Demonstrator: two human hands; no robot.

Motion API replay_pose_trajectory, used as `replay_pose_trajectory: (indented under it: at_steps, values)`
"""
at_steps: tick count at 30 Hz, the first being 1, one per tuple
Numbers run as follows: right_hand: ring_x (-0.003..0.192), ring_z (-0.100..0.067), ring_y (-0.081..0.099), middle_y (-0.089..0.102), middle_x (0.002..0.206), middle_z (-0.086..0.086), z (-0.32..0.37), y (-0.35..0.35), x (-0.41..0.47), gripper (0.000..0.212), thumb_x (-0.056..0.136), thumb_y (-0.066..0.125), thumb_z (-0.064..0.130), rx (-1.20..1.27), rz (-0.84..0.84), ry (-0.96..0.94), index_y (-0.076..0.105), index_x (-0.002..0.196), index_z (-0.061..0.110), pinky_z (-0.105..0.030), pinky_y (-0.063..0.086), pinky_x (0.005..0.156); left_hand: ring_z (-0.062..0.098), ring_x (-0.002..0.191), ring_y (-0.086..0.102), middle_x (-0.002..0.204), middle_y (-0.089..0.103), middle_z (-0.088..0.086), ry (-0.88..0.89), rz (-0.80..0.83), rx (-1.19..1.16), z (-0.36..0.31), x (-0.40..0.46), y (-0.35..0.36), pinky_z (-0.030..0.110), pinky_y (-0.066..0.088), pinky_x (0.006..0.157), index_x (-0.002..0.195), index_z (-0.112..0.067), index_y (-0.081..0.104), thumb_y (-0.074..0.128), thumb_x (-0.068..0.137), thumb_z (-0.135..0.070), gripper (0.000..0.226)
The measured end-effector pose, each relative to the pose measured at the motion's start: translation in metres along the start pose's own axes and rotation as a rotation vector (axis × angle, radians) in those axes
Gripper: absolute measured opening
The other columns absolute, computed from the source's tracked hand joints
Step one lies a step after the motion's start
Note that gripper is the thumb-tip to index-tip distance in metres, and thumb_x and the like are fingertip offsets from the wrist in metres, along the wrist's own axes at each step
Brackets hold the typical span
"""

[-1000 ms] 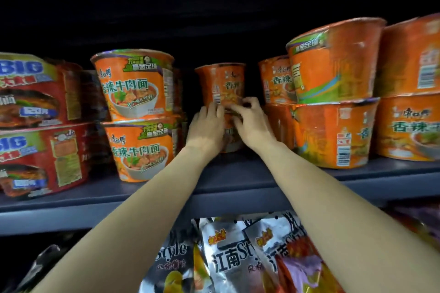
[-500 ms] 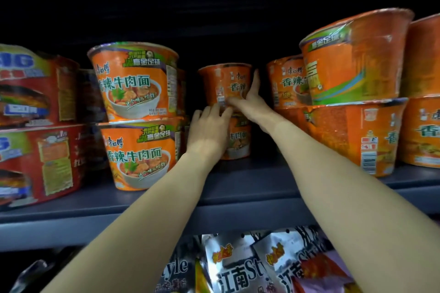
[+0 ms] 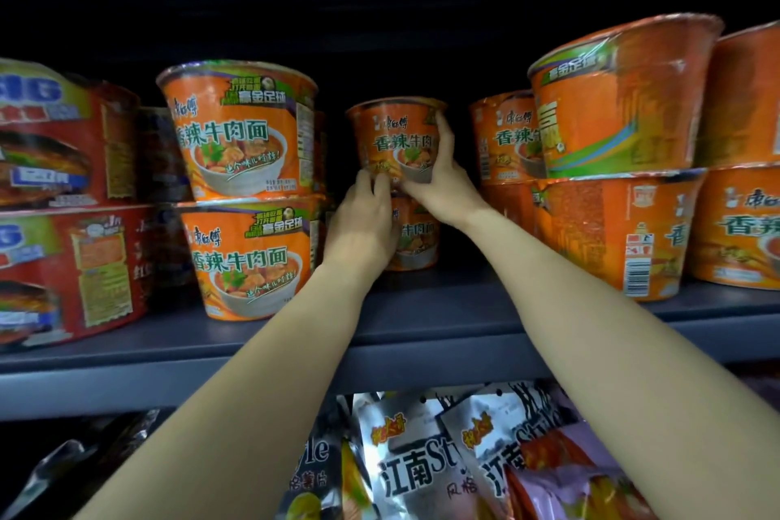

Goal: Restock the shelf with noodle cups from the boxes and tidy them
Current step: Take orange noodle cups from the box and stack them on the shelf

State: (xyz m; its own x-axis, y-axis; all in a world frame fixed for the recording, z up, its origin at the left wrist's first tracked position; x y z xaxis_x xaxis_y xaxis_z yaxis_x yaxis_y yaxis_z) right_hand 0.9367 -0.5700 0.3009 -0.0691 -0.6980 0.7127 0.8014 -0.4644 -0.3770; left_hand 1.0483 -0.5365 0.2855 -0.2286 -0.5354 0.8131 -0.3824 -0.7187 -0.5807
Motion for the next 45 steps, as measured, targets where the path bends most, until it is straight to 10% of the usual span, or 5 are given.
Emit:
replay_pose_trajectory:
  at_steps: [35, 45]
  values:
    - [0.115, -0.033, 0.057, 0.057, 0.128, -0.014, 0.005, -0.013, -0.013, 0.057, 0.083, 0.072, 0.031, -0.375, -0.095, 0.010, 0.041, 0.127, 0.010, -0.040, 0.049, 0.091, 0.029, 0.118, 0.040, 0.129, 0.041, 0.012, 0.051, -0.019, 0.319, -0.008, 0.002, 0.006, 0.037, 0.034, 0.095, 0.128, -0.008, 0.036, 0.056, 0.087, -0.023, 0.048]
    - [0.109, -0.025, 0.055, 0.056, 0.120, -0.007, 0.072, -0.063, -0.073, 0.028, 0.092, 0.055, 0.016, -0.506, -0.145, -0.169, 0.056, 0.120, 0.017, -0.034, 0.045, 0.087, 0.036, 0.093, 0.055, 0.102, 0.058, 0.019, 0.263, -0.172, 0.231, -0.026, -0.004, -0.017, 0.041, 0.044, 0.073, 0.110, -0.004, 0.054, 0.044, 0.079, -0.030, 0.041]
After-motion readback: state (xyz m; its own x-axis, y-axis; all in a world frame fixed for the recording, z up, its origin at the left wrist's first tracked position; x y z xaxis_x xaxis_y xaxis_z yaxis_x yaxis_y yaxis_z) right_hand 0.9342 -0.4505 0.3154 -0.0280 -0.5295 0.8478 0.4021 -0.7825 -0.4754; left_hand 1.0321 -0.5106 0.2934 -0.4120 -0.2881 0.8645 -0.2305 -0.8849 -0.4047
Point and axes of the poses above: each hand's wrist, its own x-axis towards the middle knuckle, its own y-axis out of the palm, z = x × y, the point moved 10 cm from there along x, towards the middle knuckle
